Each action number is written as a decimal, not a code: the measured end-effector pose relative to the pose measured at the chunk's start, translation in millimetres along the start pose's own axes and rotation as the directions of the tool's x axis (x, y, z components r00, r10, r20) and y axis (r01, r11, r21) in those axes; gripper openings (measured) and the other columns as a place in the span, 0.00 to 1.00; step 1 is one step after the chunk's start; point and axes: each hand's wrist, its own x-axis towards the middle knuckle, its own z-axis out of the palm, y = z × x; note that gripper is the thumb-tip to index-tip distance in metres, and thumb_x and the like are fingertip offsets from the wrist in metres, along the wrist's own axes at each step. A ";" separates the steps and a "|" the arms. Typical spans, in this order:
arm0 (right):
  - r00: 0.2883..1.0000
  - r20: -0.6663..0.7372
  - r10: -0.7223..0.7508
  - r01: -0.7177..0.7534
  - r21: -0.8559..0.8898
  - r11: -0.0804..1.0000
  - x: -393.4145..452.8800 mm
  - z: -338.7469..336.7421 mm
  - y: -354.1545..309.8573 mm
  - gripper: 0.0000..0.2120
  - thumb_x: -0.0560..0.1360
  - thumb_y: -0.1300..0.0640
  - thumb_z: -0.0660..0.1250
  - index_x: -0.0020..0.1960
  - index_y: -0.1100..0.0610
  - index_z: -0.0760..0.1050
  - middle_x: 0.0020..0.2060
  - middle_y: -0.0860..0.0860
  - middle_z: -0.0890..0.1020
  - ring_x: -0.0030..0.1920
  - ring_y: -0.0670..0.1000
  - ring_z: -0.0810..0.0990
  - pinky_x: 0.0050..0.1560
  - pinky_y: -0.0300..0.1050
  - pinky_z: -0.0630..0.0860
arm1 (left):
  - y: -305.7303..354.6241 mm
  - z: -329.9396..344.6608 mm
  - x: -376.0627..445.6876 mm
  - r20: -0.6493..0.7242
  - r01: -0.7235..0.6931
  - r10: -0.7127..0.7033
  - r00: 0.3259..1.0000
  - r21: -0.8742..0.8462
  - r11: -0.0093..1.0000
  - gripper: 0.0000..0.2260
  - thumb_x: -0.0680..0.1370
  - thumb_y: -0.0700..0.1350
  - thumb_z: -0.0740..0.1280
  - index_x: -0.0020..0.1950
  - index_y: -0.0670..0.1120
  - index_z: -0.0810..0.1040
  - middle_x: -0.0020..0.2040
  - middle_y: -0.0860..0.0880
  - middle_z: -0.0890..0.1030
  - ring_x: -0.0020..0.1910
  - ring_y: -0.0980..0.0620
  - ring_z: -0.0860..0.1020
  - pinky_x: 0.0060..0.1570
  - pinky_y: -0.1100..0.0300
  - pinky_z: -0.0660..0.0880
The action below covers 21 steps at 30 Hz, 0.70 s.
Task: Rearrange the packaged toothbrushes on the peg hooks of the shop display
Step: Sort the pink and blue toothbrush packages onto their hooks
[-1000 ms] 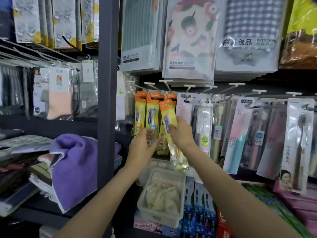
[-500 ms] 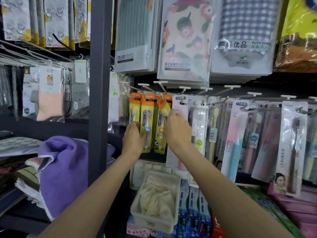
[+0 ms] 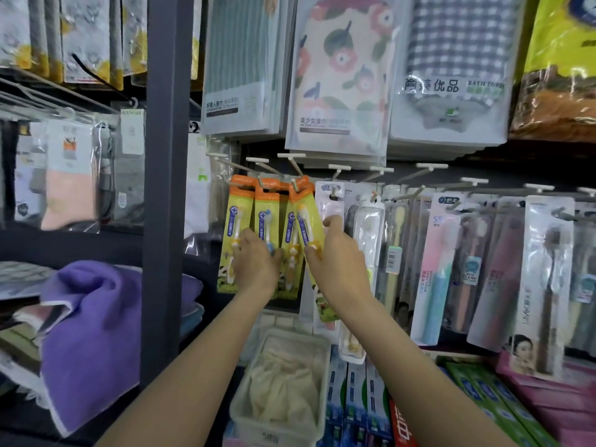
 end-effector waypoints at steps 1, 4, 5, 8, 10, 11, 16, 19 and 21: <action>1.000 -0.005 -0.021 0.021 -0.003 1.000 -0.8 -0.1 2.3 0.16 0.77 0.58 0.61 0.63 0.59 0.61 0.48 0.56 0.78 0.46 0.59 0.78 0.38 0.47 0.68 | 1.6 0.9 0.2 -0.009 0.026 -0.026 1.000 -0.002 1.000 0.18 0.74 0.45 0.69 0.55 0.39 0.65 0.53 0.39 0.76 0.53 0.40 0.73 0.48 0.47 0.71; 0.999 -0.015 -0.046 0.046 0.012 0.999 -0.5 1.1 9.5 0.12 0.77 0.61 0.60 0.59 0.58 0.62 0.46 0.56 0.78 0.44 0.59 0.78 0.38 0.50 0.70 | 5.7 0.2 2.4 -0.014 0.097 -0.097 0.995 -0.004 0.995 0.16 0.75 0.46 0.67 0.56 0.39 0.67 0.55 0.39 0.76 0.56 0.39 0.72 0.53 0.46 0.71; 0.998 -0.017 -0.055 0.055 0.010 0.998 -0.5 2.4 11.3 0.11 0.77 0.61 0.60 0.58 0.57 0.62 0.45 0.55 0.78 0.43 0.59 0.77 0.37 0.50 0.71 | 5.8 -1.9 1.7 -0.010 0.099 -0.099 0.995 0.018 0.995 0.15 0.76 0.46 0.66 0.56 0.39 0.67 0.56 0.39 0.76 0.57 0.39 0.71 0.56 0.47 0.69; 0.995 -0.039 -0.089 0.088 -0.023 0.996 -2.2 6.7 13.7 0.12 0.77 0.62 0.59 0.59 0.58 0.62 0.47 0.55 0.77 0.44 0.59 0.77 0.38 0.52 0.72 | 1.0 -13.7 -0.4 -0.022 0.061 -0.059 0.998 0.096 0.994 0.13 0.77 0.44 0.64 0.58 0.39 0.68 0.56 0.39 0.75 0.59 0.39 0.70 0.59 0.47 0.64; 0.993 -0.052 -0.106 0.105 -0.032 0.994 -5.7 8.8 14.4 0.14 0.77 0.61 0.60 0.61 0.58 0.61 0.51 0.55 0.76 0.47 0.59 0.77 0.41 0.52 0.73 | -6.3 -23.5 1.7 -0.050 0.012 -0.006 0.999 0.129 0.992 0.14 0.77 0.42 0.64 0.60 0.39 0.68 0.57 0.39 0.75 0.59 0.38 0.70 0.59 0.46 0.64; 0.993 -0.049 -0.107 0.105 -0.027 0.994 -8.6 10.4 14.6 0.16 0.77 0.60 0.61 0.63 0.58 0.60 0.53 0.55 0.75 0.49 0.59 0.77 0.42 0.53 0.74 | -10.6 -28.2 3.4 -0.071 -0.015 0.026 0.997 0.142 0.990 0.16 0.76 0.42 0.65 0.62 0.39 0.68 0.58 0.39 0.75 0.60 0.38 0.70 0.59 0.45 0.65; 0.998 0.013 -0.062 0.063 -0.082 0.995 -28.5 27.4 13.8 0.24 0.76 0.67 0.61 0.68 0.56 0.57 0.59 0.55 0.69 0.44 0.60 0.78 0.41 0.57 0.75 | -23.2 -41.7 5.1 -0.101 -0.118 0.136 0.986 0.164 0.979 0.21 0.75 0.41 0.67 0.67 0.43 0.68 0.59 0.38 0.73 0.58 0.37 0.70 0.57 0.47 0.65; 0.997 -0.020 -0.077 0.075 -0.078 0.994 -31.9 34.3 8.6 0.20 0.75 0.69 0.59 0.65 0.59 0.62 0.58 0.55 0.69 0.43 0.59 0.76 0.40 0.55 0.75 | -23.7 -46.0 7.1 -0.105 -0.118 0.136 0.985 0.159 0.980 0.21 0.74 0.41 0.67 0.67 0.44 0.70 0.57 0.38 0.73 0.57 0.37 0.71 0.56 0.47 0.66; 0.987 -0.015 -0.157 0.158 0.058 0.986 -29.4 40.2 -2.2 0.16 0.75 0.69 0.59 0.62 0.61 0.68 0.56 0.56 0.73 0.47 0.58 0.76 0.45 0.54 0.74 | -24.3 -49.2 9.1 -0.101 -0.130 0.146 0.984 0.152 0.980 0.20 0.74 0.41 0.67 0.66 0.45 0.71 0.56 0.39 0.74 0.56 0.37 0.71 0.54 0.47 0.67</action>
